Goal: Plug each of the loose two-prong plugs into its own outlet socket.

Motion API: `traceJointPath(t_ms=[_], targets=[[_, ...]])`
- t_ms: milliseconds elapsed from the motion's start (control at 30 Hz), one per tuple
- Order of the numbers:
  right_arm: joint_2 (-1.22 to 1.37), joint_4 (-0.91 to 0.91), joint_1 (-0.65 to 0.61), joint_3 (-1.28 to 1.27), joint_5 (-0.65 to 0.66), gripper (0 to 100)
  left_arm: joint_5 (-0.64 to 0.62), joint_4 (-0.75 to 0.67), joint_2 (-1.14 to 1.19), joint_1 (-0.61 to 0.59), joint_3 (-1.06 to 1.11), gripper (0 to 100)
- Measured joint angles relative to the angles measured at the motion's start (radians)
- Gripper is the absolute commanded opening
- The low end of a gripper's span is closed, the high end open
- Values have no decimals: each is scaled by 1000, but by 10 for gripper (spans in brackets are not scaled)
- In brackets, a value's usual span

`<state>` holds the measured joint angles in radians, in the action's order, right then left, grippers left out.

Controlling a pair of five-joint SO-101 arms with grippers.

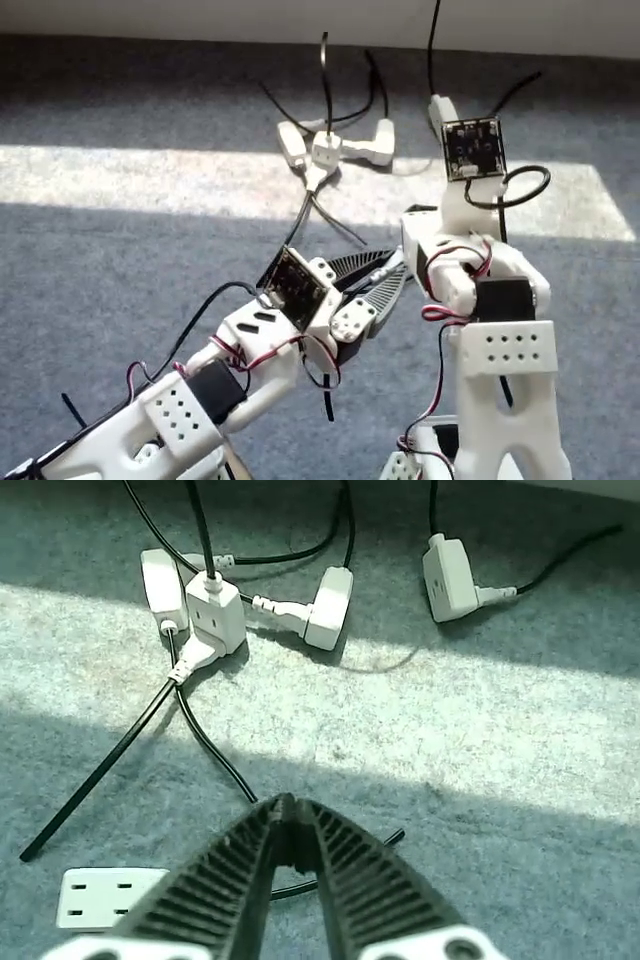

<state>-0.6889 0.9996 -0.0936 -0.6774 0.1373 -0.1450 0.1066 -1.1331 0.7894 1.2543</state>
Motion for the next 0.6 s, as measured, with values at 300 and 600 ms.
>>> traceJointPath(t_ms=[300,600], targets=[[-166,11,153,74,-163,7,3,-5,414,-37,-209,7],[-198,11,328,8,-178,7,20,133,546,-106,-351,7]])
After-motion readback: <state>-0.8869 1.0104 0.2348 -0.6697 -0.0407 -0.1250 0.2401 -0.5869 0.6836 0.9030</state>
